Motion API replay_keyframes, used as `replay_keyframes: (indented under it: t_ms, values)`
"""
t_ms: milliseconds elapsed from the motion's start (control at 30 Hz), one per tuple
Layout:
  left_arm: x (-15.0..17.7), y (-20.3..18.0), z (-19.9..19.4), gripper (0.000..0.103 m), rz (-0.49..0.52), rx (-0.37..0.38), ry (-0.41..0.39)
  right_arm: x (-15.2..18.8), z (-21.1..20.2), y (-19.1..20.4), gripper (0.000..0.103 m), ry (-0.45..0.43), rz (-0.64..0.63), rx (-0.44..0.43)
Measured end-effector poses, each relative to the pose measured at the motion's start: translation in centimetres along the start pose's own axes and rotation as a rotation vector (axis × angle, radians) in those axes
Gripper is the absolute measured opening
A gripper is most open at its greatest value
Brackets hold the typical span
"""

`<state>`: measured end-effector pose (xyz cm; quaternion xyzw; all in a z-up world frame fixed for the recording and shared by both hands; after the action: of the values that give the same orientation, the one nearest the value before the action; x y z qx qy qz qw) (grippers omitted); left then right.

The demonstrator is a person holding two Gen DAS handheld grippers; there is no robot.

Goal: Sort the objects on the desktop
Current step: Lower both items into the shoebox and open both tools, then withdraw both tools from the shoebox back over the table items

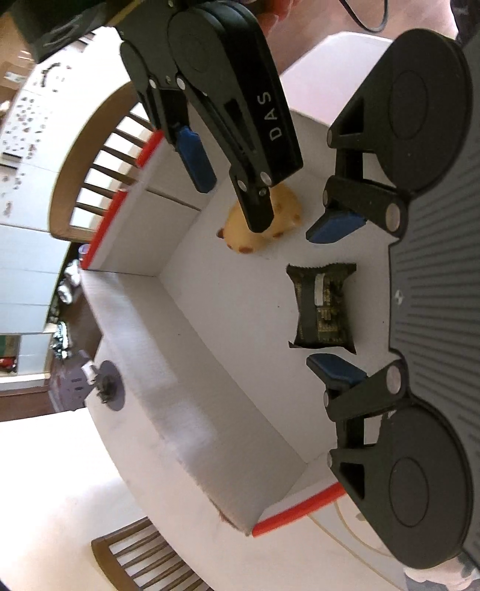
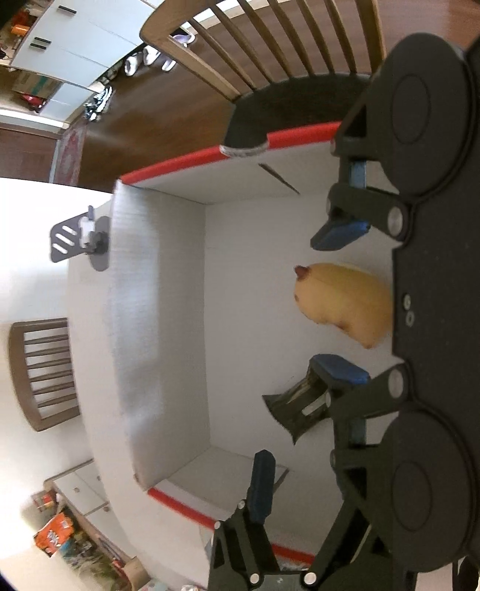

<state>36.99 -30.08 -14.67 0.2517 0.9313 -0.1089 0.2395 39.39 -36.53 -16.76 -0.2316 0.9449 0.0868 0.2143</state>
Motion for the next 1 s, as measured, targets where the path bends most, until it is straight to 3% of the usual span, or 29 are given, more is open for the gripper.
replay_keyframes:
  t_ms: [400, 767, 1000]
  values:
    - [0.2, -0.3, -5.6, 0.065, -0.07, 0.001, -0.118, -0.2, -4.3, 1.0, 0.062, -0.092, 0.026, -0.061]
    - [1.4, -0.2, -8.5, 0.077, -0.08, -0.056, -0.188, 0.8, -6.5, 2.7, 0.064, -0.144, 0.017, -0.085]
    - [2.1, 0.0, -10.1, 0.083, -0.122, -0.048, -0.232, 1.3, -7.0, 3.4, 0.065, -0.149, 0.013, -0.069]
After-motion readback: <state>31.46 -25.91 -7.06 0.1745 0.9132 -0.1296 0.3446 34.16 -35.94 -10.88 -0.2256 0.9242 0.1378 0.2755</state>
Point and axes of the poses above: each gripper's, at about its wrist camera, not at the fingertips, and z roughly the way its jaws point, y to its left, x to its underside, the point moved 10 cm from there along z, roughly the way its jaws point, and after that the axes turned 3 degrees about x, right-handed, at the moved point
